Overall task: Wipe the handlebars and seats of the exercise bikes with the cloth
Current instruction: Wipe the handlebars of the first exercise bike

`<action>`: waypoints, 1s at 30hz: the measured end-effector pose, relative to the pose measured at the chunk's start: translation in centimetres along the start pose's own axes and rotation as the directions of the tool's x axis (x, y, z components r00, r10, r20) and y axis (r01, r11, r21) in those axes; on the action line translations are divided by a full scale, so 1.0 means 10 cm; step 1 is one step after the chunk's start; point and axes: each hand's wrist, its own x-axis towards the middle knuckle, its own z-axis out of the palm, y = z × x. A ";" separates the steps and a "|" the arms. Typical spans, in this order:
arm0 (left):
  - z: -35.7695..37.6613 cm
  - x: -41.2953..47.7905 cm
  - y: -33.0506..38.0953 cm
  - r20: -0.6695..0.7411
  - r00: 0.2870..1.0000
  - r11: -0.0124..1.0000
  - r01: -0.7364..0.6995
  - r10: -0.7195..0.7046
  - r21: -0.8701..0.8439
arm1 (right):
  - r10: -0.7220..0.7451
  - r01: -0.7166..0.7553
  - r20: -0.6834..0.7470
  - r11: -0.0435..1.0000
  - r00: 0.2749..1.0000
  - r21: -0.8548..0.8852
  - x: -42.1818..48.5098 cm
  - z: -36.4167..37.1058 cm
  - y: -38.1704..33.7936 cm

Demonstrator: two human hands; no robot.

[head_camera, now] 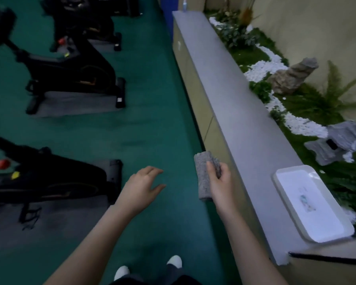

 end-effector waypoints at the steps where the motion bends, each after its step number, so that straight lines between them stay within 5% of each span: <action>1: -0.03 -0.07 -0.09 -0.005 1.000 0.999 0.030 -0.030 0.015 | -0.022 0.023 0.027 0.999 0.999 -0.039 -0.03 0.08 0.00; 10: -0.28 -0.95 -1.05 -0.046 0.965 0.960 0.262 -0.259 0.093 | -0.184 0.249 0.235 0.924 0.954 -0.290 -0.54 0.91 -0.03; 30: -0.90 -3.65 -2.99 -0.167 0.757 0.770 0.637 -0.631 -0.024 | -0.333 0.535 0.542 0.801 0.772 -0.270 -2.73 3.11 -0.08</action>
